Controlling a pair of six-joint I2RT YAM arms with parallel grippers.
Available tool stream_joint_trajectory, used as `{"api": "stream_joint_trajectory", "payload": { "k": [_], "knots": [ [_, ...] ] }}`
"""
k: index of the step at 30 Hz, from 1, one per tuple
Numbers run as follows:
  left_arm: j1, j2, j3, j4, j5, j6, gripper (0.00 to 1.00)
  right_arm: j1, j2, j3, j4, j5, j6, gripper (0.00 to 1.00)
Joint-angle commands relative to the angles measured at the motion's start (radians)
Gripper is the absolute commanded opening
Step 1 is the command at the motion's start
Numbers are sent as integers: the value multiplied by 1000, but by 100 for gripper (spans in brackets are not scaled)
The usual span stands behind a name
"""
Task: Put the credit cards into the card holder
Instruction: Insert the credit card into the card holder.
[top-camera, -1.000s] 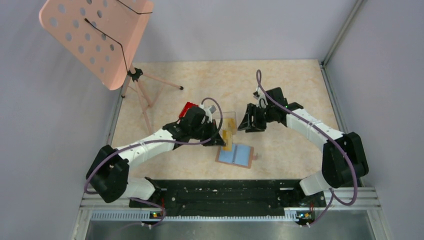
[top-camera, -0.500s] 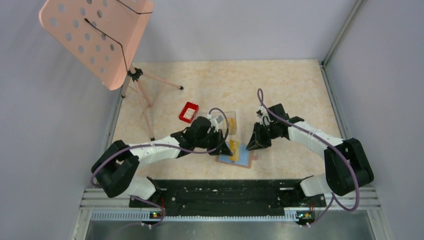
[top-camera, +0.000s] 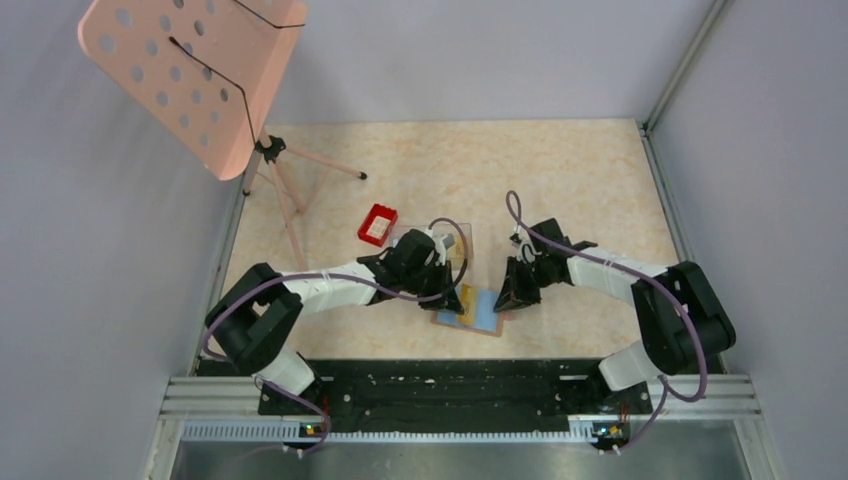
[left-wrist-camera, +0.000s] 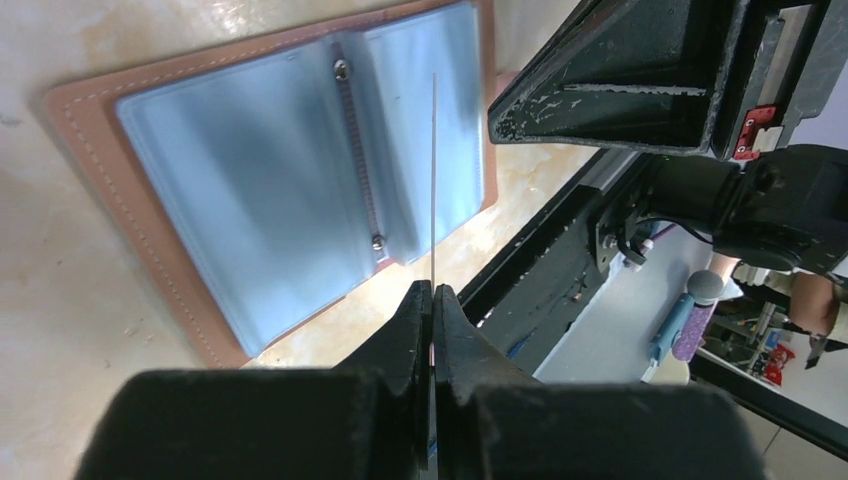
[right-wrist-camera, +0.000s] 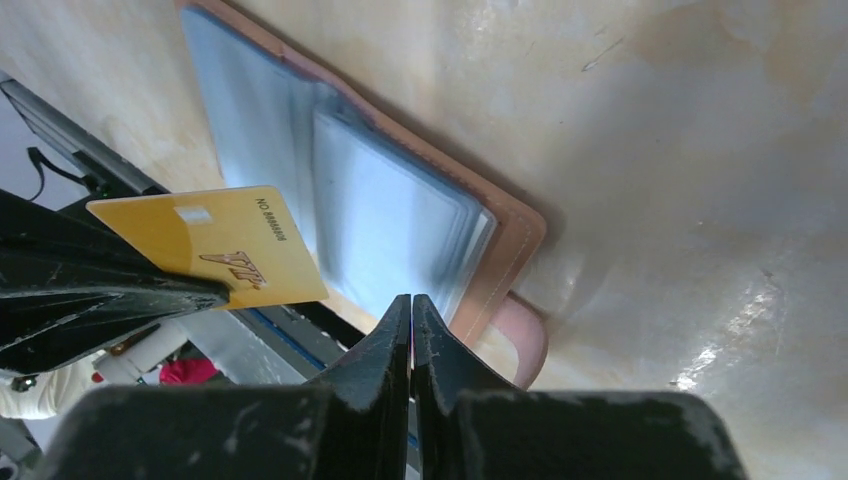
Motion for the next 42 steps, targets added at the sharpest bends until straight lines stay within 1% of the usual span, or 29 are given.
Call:
{"api": "stream_joint_trajectory", "payload": {
  "k": [1,8,20,27,30,34,37,42],
  "knots": [
    [-2,8,31,-58,-23,55,0,16,47,-6,49,26,-24,2],
    [-1,8,22,-82,-47,68,0,17,74,2,24,66,-43,0],
    [0,54,67,-96,-35,81,0,17,71,5,7,76,-61,0],
    [33,-10,54,-86,-27,64,0,18,23,27,-28,92,-78,0],
    [58,-27,37,-82,-14,60,0,17,-20,45,-52,98,-87,8],
    [78,-19,39,-90,-12,51,0,18,-46,80,-92,97,-99,15],
    [79,14,57,-85,6,57,0,18,-51,102,-114,96,-110,18],
    [74,85,72,-41,62,51,0,17,-46,115,-121,85,-111,19]
  ]
}}
